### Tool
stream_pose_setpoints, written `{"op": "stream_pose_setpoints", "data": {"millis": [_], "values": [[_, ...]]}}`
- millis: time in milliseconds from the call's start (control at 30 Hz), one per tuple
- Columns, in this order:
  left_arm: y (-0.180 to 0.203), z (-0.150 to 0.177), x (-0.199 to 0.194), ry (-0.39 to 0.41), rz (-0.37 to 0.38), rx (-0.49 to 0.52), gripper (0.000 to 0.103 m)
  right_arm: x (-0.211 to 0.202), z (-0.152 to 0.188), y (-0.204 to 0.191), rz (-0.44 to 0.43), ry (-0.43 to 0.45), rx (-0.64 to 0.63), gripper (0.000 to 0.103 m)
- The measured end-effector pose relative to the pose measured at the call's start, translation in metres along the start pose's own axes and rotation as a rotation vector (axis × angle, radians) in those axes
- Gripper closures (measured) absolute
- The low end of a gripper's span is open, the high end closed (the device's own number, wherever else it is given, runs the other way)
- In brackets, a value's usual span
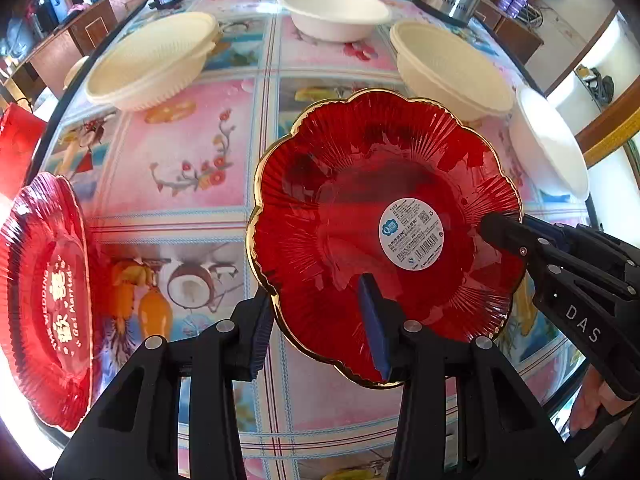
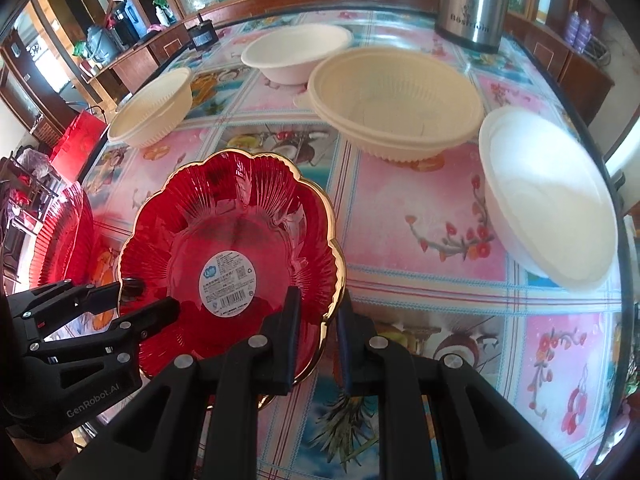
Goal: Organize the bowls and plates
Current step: 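Lift the red scalloped plate with the right gripper and carry it toward the red plate stack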
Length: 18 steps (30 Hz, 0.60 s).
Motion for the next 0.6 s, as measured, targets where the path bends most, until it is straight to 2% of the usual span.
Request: {"op": "stream_pose_setpoints", "data": {"millis": [600], "values": [[-0.015, -0.011, -0.042, 0.125, -0.037, -0.036, 0.062, -0.03, -0.025, -0.023, -0.006, 0.098, -0.051, 0.088]]}}
Point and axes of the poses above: each gripper's, at about its wrist camera, not at the fingertips, and x roughly the way its jaws point, y to its right, z to its underside, the point moved 1 cm from there along x, roughly the way its jaws point, and after that the axes turned 3 degrees about -x, right-handed, at the moved point
